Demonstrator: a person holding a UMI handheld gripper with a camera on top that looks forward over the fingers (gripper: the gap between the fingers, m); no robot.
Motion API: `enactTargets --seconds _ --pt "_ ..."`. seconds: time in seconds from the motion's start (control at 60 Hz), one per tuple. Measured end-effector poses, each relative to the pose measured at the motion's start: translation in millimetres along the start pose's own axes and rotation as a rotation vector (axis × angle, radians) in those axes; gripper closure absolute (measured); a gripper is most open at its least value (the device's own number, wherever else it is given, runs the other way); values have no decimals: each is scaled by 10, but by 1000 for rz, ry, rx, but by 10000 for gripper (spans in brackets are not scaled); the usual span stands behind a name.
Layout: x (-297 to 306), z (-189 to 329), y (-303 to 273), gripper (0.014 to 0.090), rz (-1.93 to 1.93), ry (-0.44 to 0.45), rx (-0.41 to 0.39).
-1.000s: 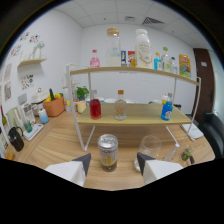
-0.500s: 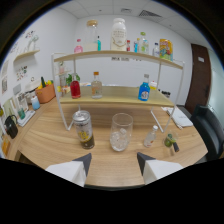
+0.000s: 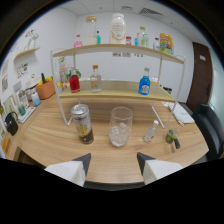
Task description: Make me a cup of Mojito.
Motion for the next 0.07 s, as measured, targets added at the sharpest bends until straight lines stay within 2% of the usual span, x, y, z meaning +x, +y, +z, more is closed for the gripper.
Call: enactTargets --seconds 0.067 --pt "-7 -2 -9 189 0 -3 -1"
